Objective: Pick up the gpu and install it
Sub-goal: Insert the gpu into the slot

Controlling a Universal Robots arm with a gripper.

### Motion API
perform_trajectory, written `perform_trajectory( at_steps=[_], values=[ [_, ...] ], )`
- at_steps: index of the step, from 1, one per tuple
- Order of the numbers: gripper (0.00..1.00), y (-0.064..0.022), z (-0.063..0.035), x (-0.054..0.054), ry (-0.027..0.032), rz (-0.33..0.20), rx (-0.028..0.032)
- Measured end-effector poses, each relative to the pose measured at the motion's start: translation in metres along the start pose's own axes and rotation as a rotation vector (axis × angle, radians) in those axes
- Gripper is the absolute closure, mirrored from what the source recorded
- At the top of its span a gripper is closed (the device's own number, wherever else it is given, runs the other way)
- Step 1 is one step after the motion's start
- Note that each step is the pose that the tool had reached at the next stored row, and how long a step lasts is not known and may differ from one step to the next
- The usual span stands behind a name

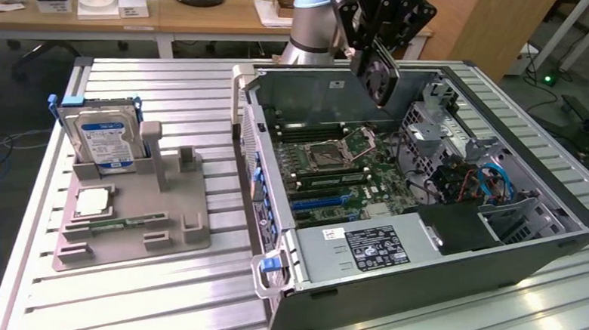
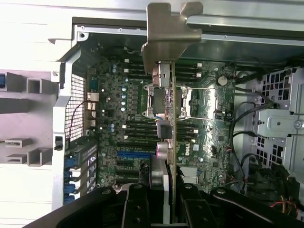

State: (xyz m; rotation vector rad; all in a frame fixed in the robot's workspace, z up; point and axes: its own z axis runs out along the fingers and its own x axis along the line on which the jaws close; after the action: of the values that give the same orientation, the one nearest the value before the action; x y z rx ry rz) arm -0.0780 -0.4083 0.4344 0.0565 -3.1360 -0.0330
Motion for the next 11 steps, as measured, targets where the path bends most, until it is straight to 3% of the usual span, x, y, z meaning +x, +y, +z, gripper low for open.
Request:
perform_trajectory(
  at_steps=[11],
  values=[
    [0.72, -0.0005, 0.0000, 0.0000, 0.0024, -0.114, 0.0005]
  ],
)
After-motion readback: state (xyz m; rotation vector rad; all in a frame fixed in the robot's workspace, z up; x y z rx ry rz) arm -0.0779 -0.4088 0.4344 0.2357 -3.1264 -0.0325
